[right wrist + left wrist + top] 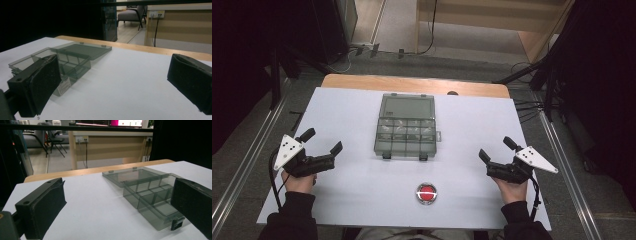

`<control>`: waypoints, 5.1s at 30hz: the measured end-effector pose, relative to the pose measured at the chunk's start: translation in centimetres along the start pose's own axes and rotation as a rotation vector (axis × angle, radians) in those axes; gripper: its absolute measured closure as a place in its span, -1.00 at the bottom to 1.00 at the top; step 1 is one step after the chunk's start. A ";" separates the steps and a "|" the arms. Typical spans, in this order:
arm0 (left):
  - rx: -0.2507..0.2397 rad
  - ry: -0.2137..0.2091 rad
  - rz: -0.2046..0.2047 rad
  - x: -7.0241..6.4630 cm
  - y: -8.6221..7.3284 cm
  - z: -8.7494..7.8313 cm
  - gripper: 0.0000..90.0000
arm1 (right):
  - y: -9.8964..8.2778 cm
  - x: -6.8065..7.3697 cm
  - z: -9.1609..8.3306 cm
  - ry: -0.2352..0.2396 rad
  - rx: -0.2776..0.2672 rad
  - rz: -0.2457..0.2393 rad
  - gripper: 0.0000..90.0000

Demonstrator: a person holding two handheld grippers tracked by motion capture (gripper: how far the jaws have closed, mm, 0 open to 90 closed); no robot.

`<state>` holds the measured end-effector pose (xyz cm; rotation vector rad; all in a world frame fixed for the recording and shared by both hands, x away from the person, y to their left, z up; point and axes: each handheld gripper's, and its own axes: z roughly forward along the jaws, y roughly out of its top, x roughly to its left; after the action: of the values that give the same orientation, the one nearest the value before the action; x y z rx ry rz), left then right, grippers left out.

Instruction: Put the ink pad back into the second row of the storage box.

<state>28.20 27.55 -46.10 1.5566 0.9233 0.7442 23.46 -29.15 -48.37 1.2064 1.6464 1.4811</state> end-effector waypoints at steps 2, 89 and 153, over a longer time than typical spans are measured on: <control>0.001 0.002 0.005 0.0 0.0 0.0 -1.00 | 0.0 0.1 0.1 0.000 0.007 -0.006 -1.00; 0.032 -0.019 0.021 -0.5 -0.2 0.2 -1.00 | -2.8 10.3 4.1 0.429 0.534 -0.333 -1.00; 0.012 -0.025 0.000 -0.4 -0.1 -0.3 -1.00 | 2.3 12.5 8.5 0.399 0.461 -0.310 -0.32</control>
<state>27.74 27.30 -46.11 1.5731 0.9103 0.7191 26.52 -14.38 -46.06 0.8466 2.4188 1.2347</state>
